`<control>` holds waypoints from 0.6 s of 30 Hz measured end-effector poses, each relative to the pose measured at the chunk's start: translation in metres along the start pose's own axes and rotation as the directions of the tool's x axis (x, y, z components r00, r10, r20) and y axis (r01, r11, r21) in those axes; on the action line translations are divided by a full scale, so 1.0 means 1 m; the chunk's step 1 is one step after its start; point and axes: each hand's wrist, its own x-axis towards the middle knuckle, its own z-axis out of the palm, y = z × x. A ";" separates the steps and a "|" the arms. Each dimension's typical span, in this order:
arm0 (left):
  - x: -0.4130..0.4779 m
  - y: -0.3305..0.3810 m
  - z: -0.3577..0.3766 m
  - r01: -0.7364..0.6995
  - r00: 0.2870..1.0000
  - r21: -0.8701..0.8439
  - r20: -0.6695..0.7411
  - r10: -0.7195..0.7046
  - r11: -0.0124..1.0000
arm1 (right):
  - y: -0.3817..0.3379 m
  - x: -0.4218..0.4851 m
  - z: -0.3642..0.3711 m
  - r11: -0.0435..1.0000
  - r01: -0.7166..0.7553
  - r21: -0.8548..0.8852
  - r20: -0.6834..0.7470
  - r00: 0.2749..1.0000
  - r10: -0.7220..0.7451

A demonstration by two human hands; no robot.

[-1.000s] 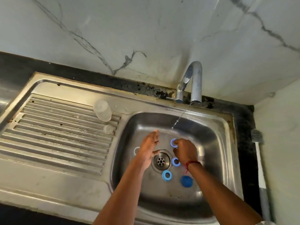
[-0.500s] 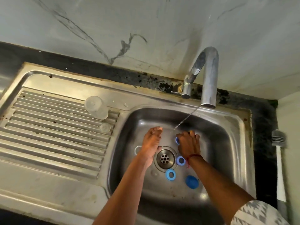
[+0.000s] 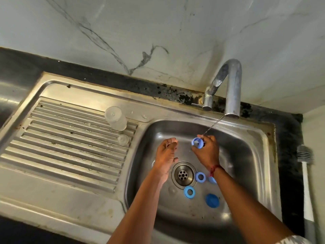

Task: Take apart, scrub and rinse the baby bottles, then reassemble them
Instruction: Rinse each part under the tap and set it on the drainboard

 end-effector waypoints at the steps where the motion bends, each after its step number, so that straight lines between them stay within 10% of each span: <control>1: -0.002 0.001 0.001 0.001 1.000 -0.010 -0.003 -0.001 1.000 | -0.007 -0.001 -0.003 0.999 0.013 0.036 -0.009 1.000 -0.012; 18: 0.000 0.015 0.038 0.005 0.983 0.127 0.180 -0.028 0.992 | -0.039 -0.016 -0.042 0.949 0.001 0.317 0.040 0.999 -0.014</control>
